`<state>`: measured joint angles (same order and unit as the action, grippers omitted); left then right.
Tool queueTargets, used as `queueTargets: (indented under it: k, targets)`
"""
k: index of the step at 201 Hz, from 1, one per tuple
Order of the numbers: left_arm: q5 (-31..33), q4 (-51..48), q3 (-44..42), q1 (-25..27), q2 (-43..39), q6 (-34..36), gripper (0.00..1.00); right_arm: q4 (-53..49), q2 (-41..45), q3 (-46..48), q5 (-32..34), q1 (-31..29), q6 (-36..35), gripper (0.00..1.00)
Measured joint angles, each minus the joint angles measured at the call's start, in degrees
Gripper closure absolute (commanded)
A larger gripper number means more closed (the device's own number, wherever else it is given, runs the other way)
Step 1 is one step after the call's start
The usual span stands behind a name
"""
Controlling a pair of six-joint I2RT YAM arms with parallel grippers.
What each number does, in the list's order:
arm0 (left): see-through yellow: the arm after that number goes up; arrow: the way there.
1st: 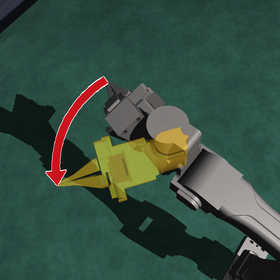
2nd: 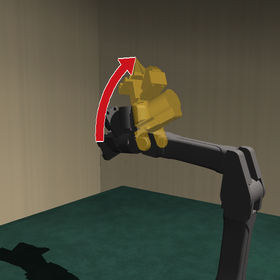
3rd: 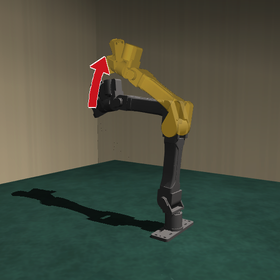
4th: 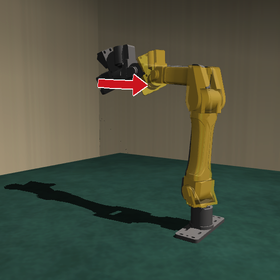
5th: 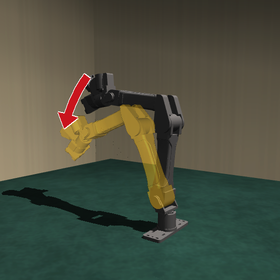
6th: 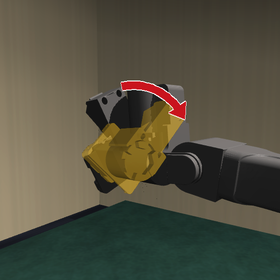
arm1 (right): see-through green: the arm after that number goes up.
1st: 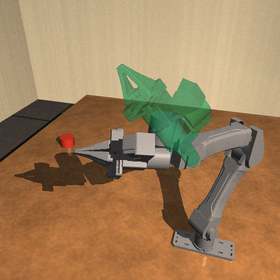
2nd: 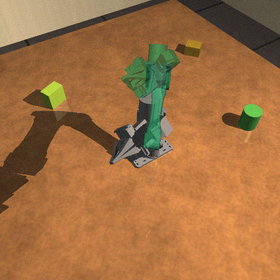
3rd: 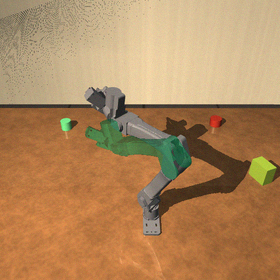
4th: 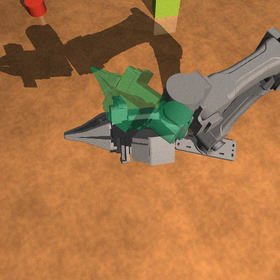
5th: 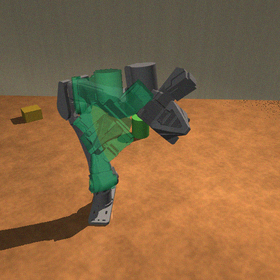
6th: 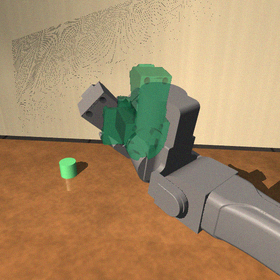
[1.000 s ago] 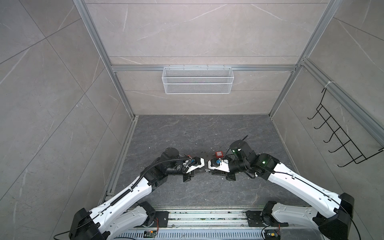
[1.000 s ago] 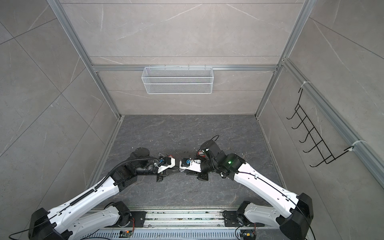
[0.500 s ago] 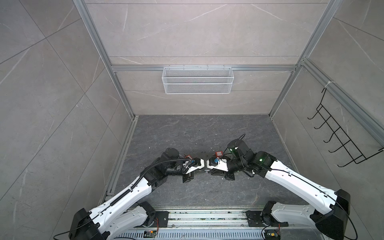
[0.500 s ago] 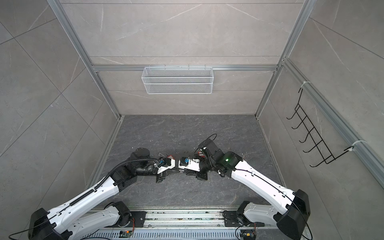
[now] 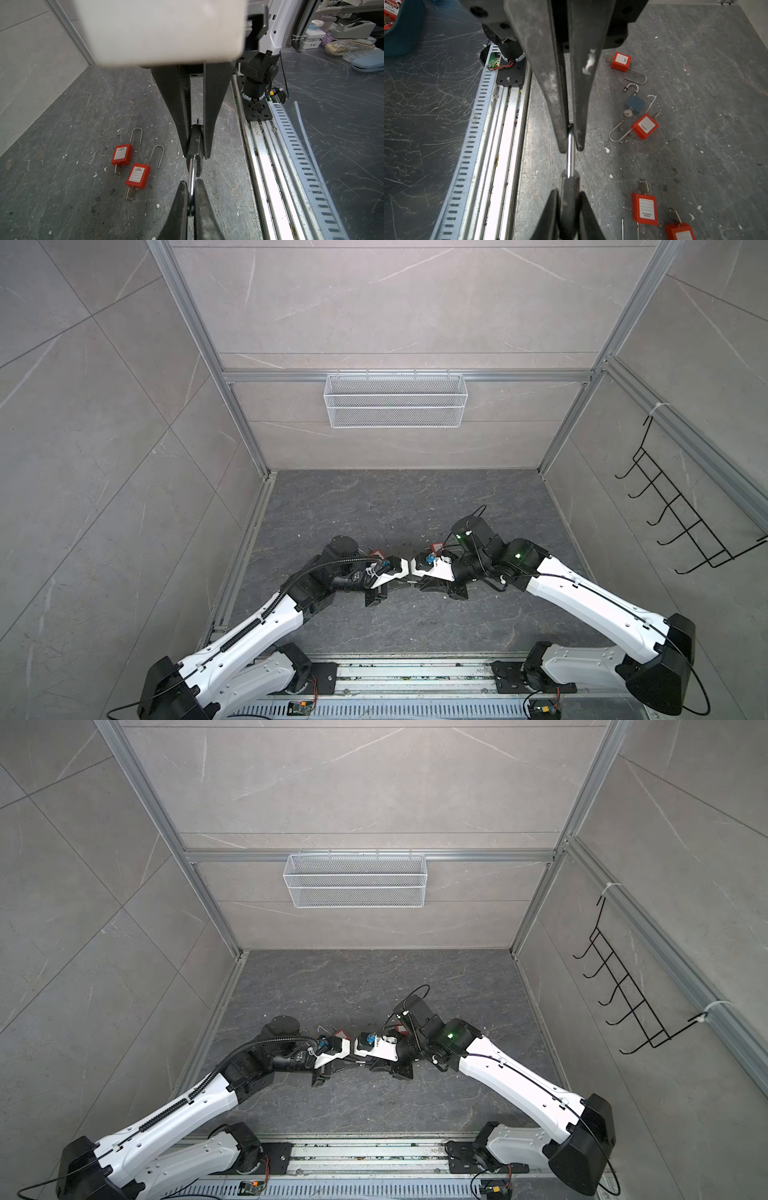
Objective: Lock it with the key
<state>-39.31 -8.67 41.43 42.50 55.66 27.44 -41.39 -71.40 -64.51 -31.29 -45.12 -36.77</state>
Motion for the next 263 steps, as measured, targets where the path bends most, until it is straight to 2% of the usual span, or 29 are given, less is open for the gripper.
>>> queueTargets:
  k: [110,188,263]
  targets:
    - [-1.1,3.3,-2.5,0.7,0.6,-3.8,1.00,-4.0,-3.5,-2.1,-4.3,0.9,2.0,1.00]
    - [3.3,10.2,-6.7,1.4,2.0,-6.1,1.00,-5.2,-8.6,-2.9,-6.3,2.8,2.7,1.00]
    - [4.4,10.7,-6.7,1.5,1.8,-9.5,1.00,-2.8,-7.8,-2.1,-5.3,3.3,1.1,1.00]
